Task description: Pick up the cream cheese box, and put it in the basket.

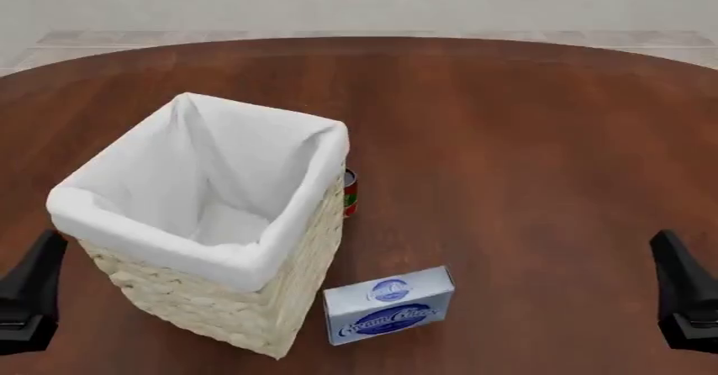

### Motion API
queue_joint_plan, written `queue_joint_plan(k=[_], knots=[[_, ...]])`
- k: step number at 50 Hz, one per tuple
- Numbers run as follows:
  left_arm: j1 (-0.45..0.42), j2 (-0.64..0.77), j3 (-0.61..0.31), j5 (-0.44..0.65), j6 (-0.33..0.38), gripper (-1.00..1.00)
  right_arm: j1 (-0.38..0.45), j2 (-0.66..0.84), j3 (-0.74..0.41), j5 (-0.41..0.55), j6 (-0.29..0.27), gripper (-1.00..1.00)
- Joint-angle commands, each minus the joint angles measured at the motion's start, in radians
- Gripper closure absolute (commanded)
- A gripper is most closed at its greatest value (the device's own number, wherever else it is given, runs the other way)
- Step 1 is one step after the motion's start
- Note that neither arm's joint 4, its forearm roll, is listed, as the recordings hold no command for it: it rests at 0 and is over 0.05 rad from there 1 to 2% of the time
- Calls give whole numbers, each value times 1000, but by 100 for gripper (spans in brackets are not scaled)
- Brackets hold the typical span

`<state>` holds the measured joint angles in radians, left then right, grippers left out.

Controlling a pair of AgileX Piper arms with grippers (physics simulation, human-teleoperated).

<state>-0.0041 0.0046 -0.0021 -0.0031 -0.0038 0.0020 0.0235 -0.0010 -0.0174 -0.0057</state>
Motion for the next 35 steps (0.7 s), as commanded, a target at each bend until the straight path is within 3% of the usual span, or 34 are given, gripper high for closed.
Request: queue_joint_plan(k=[1, 23, 29, 35], knots=[[10, 26, -3, -11, -28, -100, 0, 3, -1, -3, 5, -100], [2, 0, -24, 28, -11, -100, 8, 13, 1, -26, -3, -100], [-4, -4, -133, 129, -37, -100, 13, 3, 1, -12, -4, -100], [-49, -4, -263, 240, -8, -100, 17, 15, 0, -19, -4, -100]])
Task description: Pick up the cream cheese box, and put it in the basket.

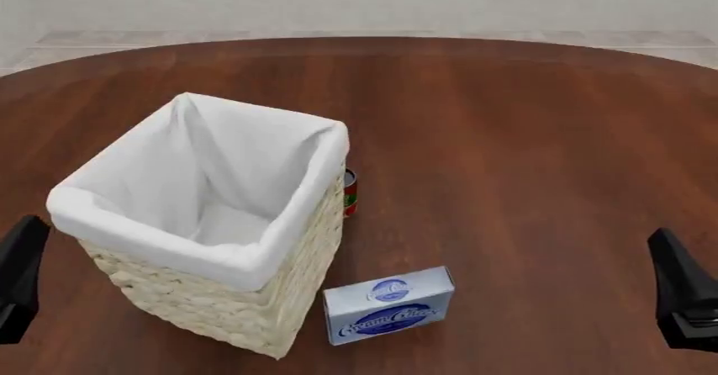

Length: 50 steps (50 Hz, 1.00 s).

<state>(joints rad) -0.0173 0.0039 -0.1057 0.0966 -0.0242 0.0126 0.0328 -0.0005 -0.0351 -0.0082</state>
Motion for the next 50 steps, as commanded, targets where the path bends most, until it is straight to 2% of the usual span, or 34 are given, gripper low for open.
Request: queue_joint_plan(k=[1, 7, 8, 9, 12, 19, 20, 21, 22, 24, 25, 26, 28, 30, 31, 35, 37, 39, 40, 43, 45, 47, 48, 50], knots=[[-41, -3, -186, 163, 8, -100, 8, 6, 0, 0, -1, -100], [-46, -3, -325, 276, -8, -100, 7, -13, 0, 25, -2, -100], [-46, -3, -326, 277, -8, -100, 7, -13, 0, 26, -2, -100], [-55, -3, -367, 312, -11, -100, 8, -20, 0, 34, -3, -100], [-97, 14, -406, 346, 8, -100, 10, -23, 0, 41, -4, -100], [-199, 126, -477, 323, 27, -100, 12, -30, 0, 52, -3, -100], [-230, 143, -490, 316, 56, -100, 12, -30, 0, 52, -2, -100], [-272, 163, -496, 301, 153, -100, 11, -31, 0, 51, 0, -100], [-291, 192, -509, 292, 162, -100, 10, -31, 0, 50, 2, -100], [-312, 252, -560, 294, 118, -100, 9, -31, 0, 51, 3, -100], [-312, 252, -560, 295, 118, -100, 9, -31, 0, 51, 3, -100], [-373, 294, -593, 294, 104, -100, 9, -31, 0, 53, 3, -100], [-383, 322, -607, 295, 102, -100, 10, -32, 0, 54, 3, -100], [-437, 372, -632, 295, 117, -100, 12, -32, 0, 55, 1, -100], [-473, 393, -650, 298, 91, -100, 13, -32, 0, 57, 2, -100], [-543, 499, -706, 293, 87, -100, 13, -33, 0, 55, 5, -100], [-558, 526, -725, 295, 60, -100, 11, -33, 0, 54, 7, -100], [-557, 609, -762, 301, -4, -100, 7, -33, 0, 53, 8, -100], [-577, 631, -779, 294, 35, -100, 5, -33, 0, 53, 10, -100], [-639, 692, -809, 272, 87, -100, 1, -33, 0, 55, 13, -100], [-635, 702, -819, 246, 86, -100, 3, -33, 0, 55, 15, -100], [-710, 775, -842, 244, -5, -100, 4, -33, 0, 55, 17, -100], [-734, 793, -844, 232, -7, -100, 5, -33, 0, 55, 18, -100], [-705, 836, -843, 221, 6, -100, 6, -33, 0, 54, 21, -100]])
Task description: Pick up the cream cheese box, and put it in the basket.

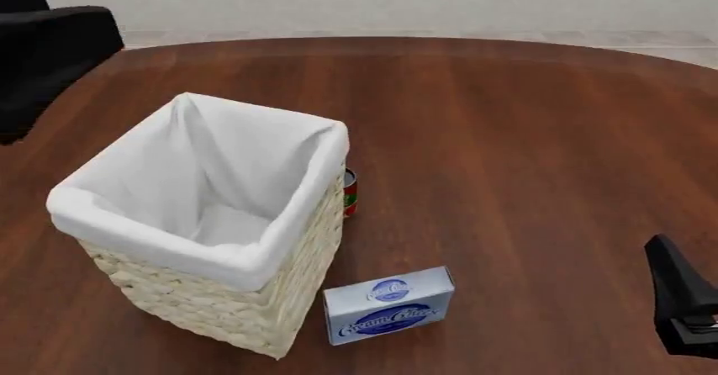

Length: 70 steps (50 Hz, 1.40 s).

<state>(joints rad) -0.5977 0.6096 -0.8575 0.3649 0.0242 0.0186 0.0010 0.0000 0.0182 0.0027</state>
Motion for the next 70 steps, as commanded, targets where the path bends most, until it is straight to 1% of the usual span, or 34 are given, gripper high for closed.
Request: queue_joint_plan(k=[1, 2, 4, 6, 7, 8, 9, 10, 11, 13, 14, 15, 17, 19, 23, 24, 28, 29, 34, 37, 38, 39, 41, 43, 45, 46, 48, 49, 53, 59, 61, 63, 65, 70], knots=[[-138, 236, -83, -81, -36, -100, 1, -1, 0, 1, 12, -100], [-122, 247, -82, -89, 10, -100, 2, -1, 0, 1, 13, -100], [-157, 311, -109, -65, 37, -100, 3, -1, 0, 1, 13, -100], [-178, 347, -140, -34, -24, -100, 6, -1, 0, 1, 17, -100], [-178, 347, -141, -33, -24, -100, 6, -1, 0, 1, 17, -100], [-219, 392, -165, 3, -36, -100, 7, -1, 0, 2, 17, -100], [-219, 392, -166, 3, -36, -100, 7, -1, 0, 2, 17, -100], [-250, 415, -177, 22, 13, -100, 8, -1, 0, 2, 19, -100], [-250, 454, -186, 47, 45, -100, 9, -1, 0, 3, 19, -100], [-284, 464, -204, 61, 68, -100, 10, -1, 0, 3, 19, -100], [-372, 441, -220, 77, -18, -100, 9, -1, 0, 3, 19, -100], [-384, 447, -233, 93, -60, -100, 9, -1, 0, 3, 18, -100], [-339, 505, -248, 115, 25, -100, 8, -1, 0, 3, 20, -100], [-345, 531, -249, 128, 73, -100, 9, -1, 0, 4, 19, -100], [-319, 579, -273, 156, 109, -100, 10, -1, 0, 5, 21, -100], [-326, 589, -285, 169, 102, -100, 9, -1, 0, 5, 22, -100], [-333, 613, -296, 196, 137, -100, 5, -1, 0, 4, 28, -100], [-327, 627, -306, 211, 162, -100, 4, -1, 0, 3, 29, -100], [-337, 682, -345, 279, 205, -100, -1, -1, 0, 1, 32, -100], [-330, 718, -386, 326, 267, -100, 0, -1, 0, 2, 34, -100], [-329, 732, -412, 348, 267, -100, 1, -1, 0, 2, 34, -100], [-329, 732, -413, 348, 267, -100, 1, -1, 0, 2, 34, -100], [-345, 752, -434, 385, 307, -100, 3, -1, 0, 2, 34, -100], [-331, 782, -452, 417, 355, -100, 5, -1, 0, 3, 35, -100], [-341, 797, -466, 437, 366, -100, 5, -1, 0, 3, 37, -100], [-339, 810, -475, 453, 391, -100, 6, -1, 0, 4, 38, -100], [-347, 813, -480, 465, 399, -100, 6, -1, 0, 4, 38, -100], [-374, 829, -496, 494, 383, -100, 10, -1, 0, 6, 40, -100], [-386, 855, -483, 511, 404, -100, 10, -1, 0, 6, 43, -100], [-396, 889, -517, 541, 409, -100, 10, -1, 0, 8, 50, -100], [-389, 897, -506, 547, 458, -100, 14, -1, 0, 10, 50, -100], [-410, 915, -511, 571, 435, -100, 16, -1, 0, 13, 50, -100], [-399, 930, -505, 579, 464, -100, 16, -1, 0, 14, 51, -100], [-451, 953, -524, 609, 427, -100, 16, -1, 0, 16, 54, -100]])
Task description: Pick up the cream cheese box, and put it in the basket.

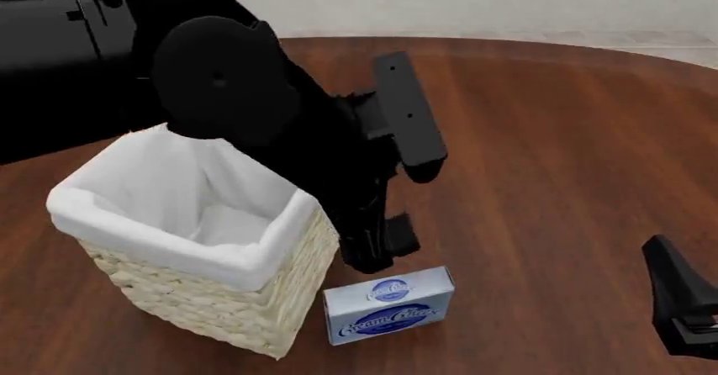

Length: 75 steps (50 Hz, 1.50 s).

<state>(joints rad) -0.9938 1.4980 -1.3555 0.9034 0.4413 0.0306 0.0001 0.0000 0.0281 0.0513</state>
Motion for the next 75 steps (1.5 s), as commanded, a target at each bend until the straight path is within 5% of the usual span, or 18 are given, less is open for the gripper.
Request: queue_joint_plan(k=[1, 10, 20, 21, 27, 59, 75], knots=[[-55, 65, -26, 71, 10, -100, 4, 0, 0, 6, 5, -100], [-121, 83, 46, 28, -13, -100, 9, 0, 0, 3, 17, -100], [-80, 127, 53, 9, -5, -100, 16, 0, 0, 11, 18, -100], [-54, 136, 59, -5, 46, -100, 18, 0, 0, 11, 20, -100], [-7, 185, 52, -21, 76, -100, 21, 0, 0, 10, 24, -100], [28, 281, 104, -109, 137, -100, 38, 0, 0, 16, 36, -100], [44, 330, 59, -107, 131, -100, 43, 0, 0, 23, 40, -100]])
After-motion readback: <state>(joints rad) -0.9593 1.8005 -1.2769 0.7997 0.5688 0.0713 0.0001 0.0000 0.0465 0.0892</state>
